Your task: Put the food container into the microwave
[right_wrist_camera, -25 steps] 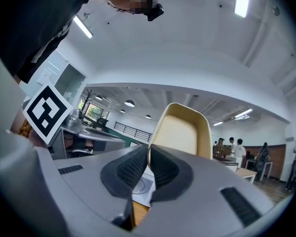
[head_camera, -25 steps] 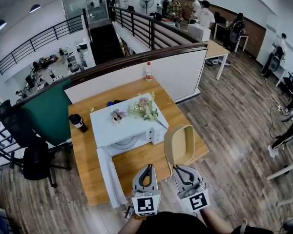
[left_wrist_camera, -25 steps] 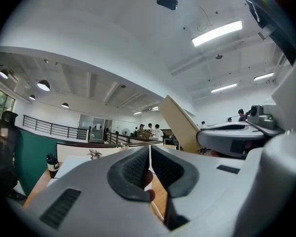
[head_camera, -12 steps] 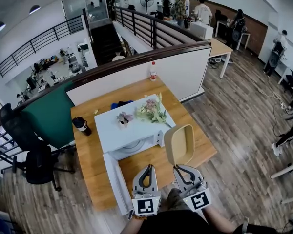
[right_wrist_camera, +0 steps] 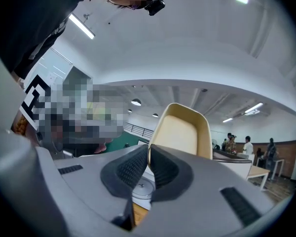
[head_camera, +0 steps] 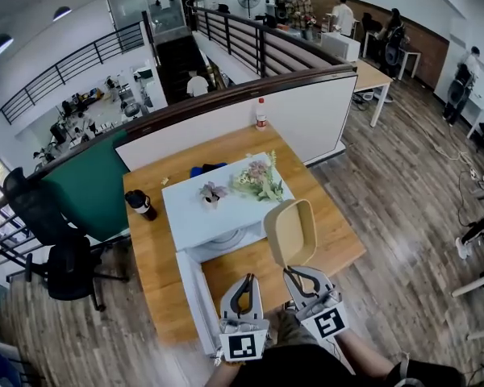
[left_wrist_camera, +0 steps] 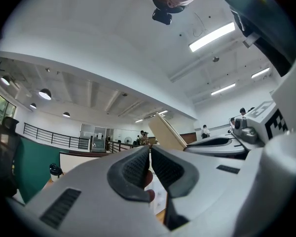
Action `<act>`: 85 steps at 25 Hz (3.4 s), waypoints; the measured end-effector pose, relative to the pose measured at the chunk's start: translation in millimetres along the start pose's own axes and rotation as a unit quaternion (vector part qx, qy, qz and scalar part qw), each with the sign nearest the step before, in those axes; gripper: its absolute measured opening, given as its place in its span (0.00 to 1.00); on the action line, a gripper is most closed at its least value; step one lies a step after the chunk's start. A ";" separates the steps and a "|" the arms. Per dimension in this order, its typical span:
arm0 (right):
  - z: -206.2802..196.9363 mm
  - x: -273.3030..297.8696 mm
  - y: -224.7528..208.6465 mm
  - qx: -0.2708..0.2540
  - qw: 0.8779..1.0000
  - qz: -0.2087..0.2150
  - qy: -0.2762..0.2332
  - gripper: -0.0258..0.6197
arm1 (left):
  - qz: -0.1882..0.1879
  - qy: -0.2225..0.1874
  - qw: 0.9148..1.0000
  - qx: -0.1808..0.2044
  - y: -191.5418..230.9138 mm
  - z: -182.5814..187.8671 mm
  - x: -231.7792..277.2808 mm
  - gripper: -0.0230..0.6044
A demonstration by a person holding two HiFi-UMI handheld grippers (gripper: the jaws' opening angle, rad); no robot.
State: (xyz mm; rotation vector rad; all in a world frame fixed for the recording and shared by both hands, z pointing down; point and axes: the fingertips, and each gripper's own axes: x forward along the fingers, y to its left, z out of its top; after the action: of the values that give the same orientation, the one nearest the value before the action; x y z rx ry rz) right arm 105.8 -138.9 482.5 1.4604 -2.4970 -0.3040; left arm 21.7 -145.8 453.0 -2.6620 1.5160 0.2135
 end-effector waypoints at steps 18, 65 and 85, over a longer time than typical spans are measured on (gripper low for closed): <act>-1.3 21.3 1.8 -0.019 0.999 0.025 0.001 0.07 | 0.016 0.004 1.000 -0.013 6.3 -4.4 5.6 0.08; -93.7 24.4 78.9 -0.095 0.977 0.157 0.106 0.07 | 0.038 0.013 0.999 -0.023 17.5 -10.6 -15.5 0.08; -142.2 22.7 103.0 -0.103 0.962 0.198 0.157 0.07 | 0.044 0.014 0.999 -0.025 25.5 -13.0 -17.7 0.08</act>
State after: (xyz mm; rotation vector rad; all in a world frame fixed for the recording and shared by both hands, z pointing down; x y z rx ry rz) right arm 52.8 -117.9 650.2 0.8291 -2.3421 -0.2272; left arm -8.1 -145.5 468.8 -2.6486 1.6602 0.2230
